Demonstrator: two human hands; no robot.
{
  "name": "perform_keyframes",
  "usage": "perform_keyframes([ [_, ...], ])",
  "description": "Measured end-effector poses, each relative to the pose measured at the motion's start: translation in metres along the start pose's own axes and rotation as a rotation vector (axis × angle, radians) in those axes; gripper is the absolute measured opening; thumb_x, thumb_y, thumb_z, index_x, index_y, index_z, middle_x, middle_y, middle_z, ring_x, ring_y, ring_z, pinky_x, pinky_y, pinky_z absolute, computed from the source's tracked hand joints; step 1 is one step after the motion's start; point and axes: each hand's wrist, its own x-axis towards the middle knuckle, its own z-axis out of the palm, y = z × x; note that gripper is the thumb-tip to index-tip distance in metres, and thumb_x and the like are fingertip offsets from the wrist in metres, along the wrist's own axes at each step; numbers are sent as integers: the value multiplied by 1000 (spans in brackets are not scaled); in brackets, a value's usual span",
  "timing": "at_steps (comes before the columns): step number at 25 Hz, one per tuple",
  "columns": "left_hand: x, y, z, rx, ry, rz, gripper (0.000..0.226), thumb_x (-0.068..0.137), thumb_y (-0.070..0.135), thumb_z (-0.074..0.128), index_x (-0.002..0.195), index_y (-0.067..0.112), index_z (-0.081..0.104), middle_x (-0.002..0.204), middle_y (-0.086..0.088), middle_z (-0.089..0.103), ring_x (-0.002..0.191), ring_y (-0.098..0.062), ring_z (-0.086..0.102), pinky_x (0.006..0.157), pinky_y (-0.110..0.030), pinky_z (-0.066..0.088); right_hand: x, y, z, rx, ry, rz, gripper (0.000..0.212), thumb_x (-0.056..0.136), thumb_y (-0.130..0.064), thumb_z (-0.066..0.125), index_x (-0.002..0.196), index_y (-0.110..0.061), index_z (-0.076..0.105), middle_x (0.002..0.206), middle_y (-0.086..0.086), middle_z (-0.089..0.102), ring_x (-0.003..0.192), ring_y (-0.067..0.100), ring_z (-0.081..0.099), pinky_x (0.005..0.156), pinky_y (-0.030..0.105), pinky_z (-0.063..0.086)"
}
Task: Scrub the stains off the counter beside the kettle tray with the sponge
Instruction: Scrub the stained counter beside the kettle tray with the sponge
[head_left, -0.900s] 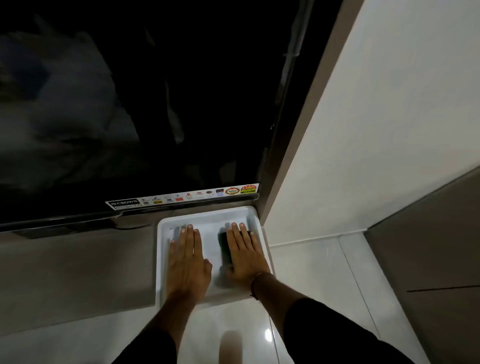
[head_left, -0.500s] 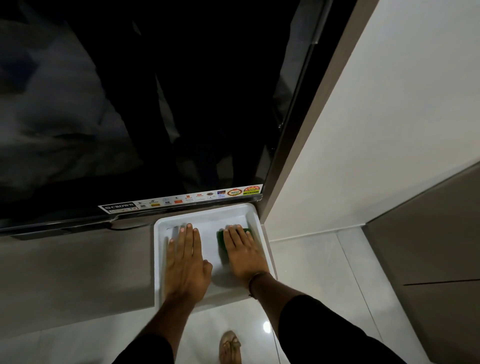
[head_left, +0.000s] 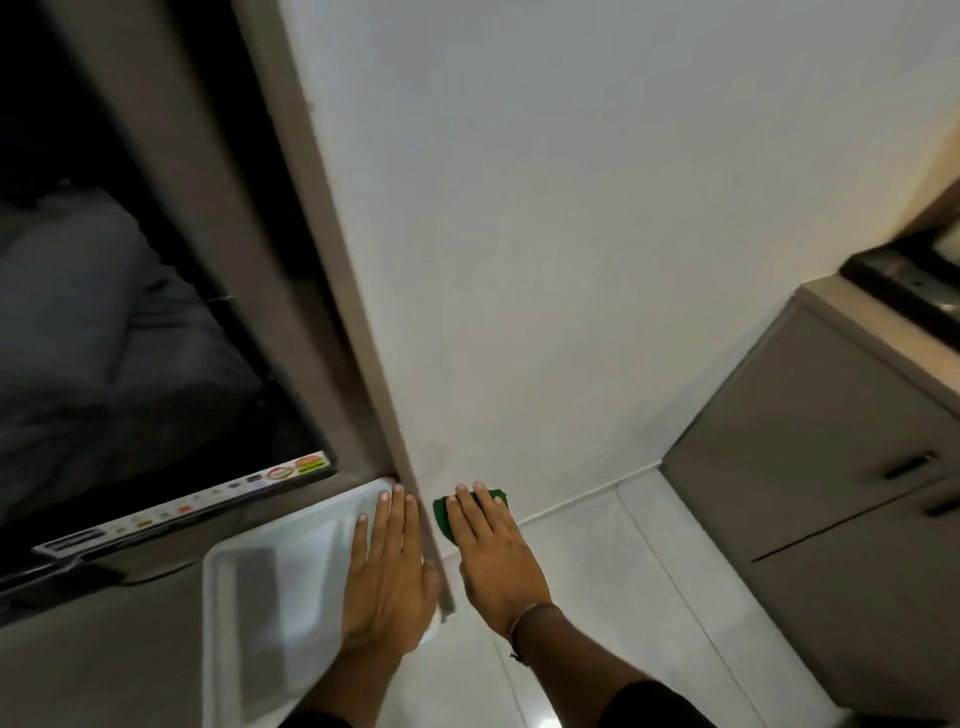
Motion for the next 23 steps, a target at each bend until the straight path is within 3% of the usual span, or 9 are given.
perform_keyframes([
  [4, 28, 126, -7, -76, -28, 120, 82, 102, 46, 50, 162, 5, 12, 172, -18, 10, 159, -39, 11, 130, -56, 6, -54, 121, -64, -64, 89, 179, 75, 97, -6, 49, 161, -11, 11, 171, 10, 15, 158, 33, 6, 125, 44, 0],
  [6, 43, 197, -6, -85, 40, 232, 75, 105, 52, 23, 160, 2, 25, 170, -20, 23, 156, -42, 23, 129, -51, -2, -88, 184, -98, -88, 106, 275, 75, 99, -7, 46, 162, -14, 6, 172, 8, 9, 158, 32, 1, 124, 43, -5],
  [7, 50, 231, -5, -87, 51, 291, 82, 103, 55, 6, 156, 0, 35, 166, -22, 32, 152, -44, 33, 126, -48, -4, -103, 212, -115, -95, 119, 308, 75, 99, -7, 45, 162, -14, 4, 173, 8, 7, 159, 31, 0, 124, 43, -7],
  [9, 63, 300, 4, -87, 106, 427, 97, 100, 60, -6, 148, -4, 49, 157, -24, 46, 143, -46, 47, 121, -43, -3, -138, 267, -147, -101, 144, 394, 76, 99, -5, 44, 162, -15, 3, 173, 7, 6, 159, 31, -2, 124, 43, -9],
  [14, 89, 475, 22, -128, 67, 658, 94, 98, 64, -5, 158, 3, 33, 167, -18, 33, 153, -39, 31, 122, -42, -8, -237, 396, -231, -176, 231, 655, 76, 98, -3, 43, 162, -14, 4, 173, 7, 5, 159, 31, -4, 125, 42, -9],
  [17, 105, 563, 22, -92, 46, 820, 81, 103, 58, 9, 162, 4, 23, 171, -17, 25, 157, -35, 21, 124, -46, -8, -285, 454, -268, -220, 291, 790, 76, 98, -1, 43, 162, -14, 5, 172, 9, 5, 158, 31, -4, 124, 41, -9],
  [19, 120, 624, 20, -110, 26, 930, 79, 102, 55, 25, 163, 6, 15, 173, -16, 16, 160, -32, 9, 126, -49, -4, -314, 491, -289, -237, 318, 897, 77, 98, -6, 47, 162, -13, 6, 172, 9, 6, 159, 30, -2, 126, 41, -5],
  [23, 155, 739, 18, -92, 15, 1095, 79, 102, 53, 27, 164, 7, 9, 175, -15, 8, 161, -30, 1, 130, -55, 8, -356, 557, -331, -219, 358, 1052, 74, 99, -11, 50, 162, -14, 11, 172, 9, 12, 159, 29, 4, 128, 41, 1],
])
